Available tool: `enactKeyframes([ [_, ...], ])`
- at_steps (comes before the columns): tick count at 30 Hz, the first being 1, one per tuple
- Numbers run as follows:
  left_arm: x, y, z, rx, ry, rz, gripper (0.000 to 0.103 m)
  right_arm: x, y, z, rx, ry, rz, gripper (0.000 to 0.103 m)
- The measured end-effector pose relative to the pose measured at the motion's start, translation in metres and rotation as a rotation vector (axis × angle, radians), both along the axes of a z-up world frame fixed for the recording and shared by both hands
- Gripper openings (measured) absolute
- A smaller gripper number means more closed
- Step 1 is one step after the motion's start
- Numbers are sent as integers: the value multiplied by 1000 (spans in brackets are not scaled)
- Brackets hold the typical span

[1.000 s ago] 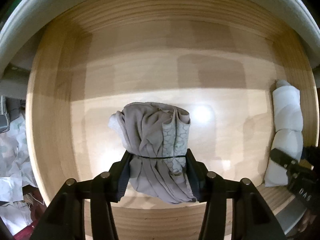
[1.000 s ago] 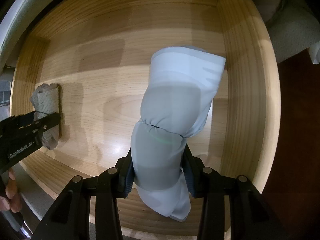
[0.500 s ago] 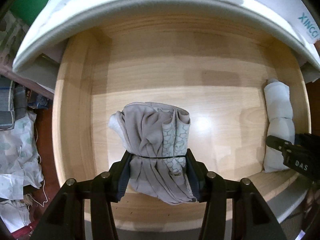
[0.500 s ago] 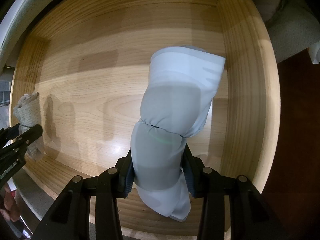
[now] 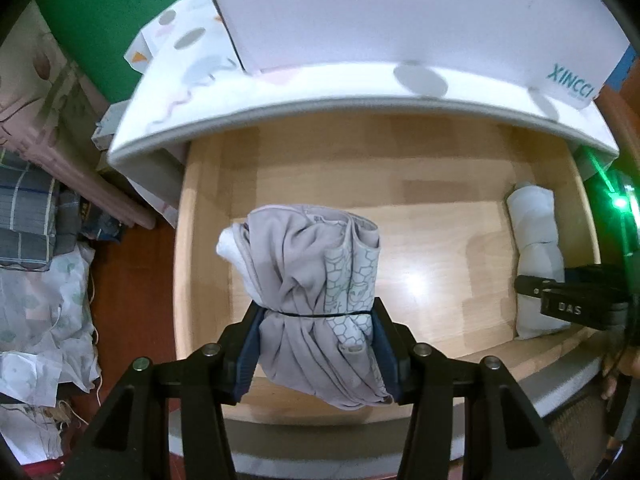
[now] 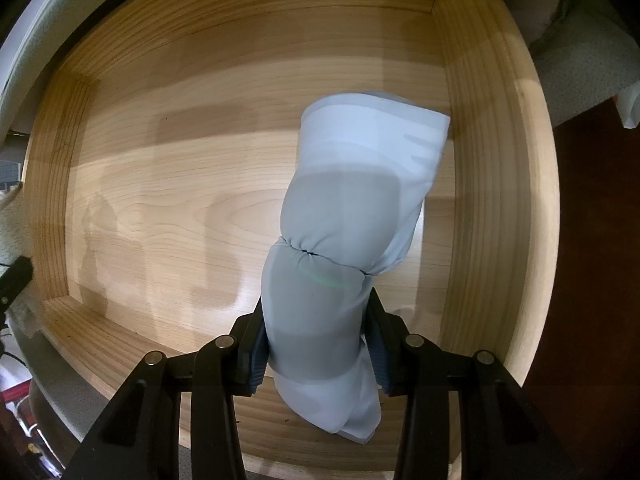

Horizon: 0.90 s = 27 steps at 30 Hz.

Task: Take underwear out of drawer
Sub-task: 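Lift the grey bundle with the left tool into the white box and release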

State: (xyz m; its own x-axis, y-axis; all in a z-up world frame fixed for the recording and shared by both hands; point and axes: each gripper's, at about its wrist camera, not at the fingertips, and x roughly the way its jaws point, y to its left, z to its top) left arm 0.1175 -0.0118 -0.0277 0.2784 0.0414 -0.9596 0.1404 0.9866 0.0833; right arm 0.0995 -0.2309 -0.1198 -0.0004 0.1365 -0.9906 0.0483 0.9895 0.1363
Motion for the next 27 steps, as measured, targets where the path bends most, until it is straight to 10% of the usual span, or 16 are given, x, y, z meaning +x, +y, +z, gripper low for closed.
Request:
enactKeyframes([
  [27,14,24,200,-74,-396,-40,51,0,0,1,3,-2,-2,39],
])
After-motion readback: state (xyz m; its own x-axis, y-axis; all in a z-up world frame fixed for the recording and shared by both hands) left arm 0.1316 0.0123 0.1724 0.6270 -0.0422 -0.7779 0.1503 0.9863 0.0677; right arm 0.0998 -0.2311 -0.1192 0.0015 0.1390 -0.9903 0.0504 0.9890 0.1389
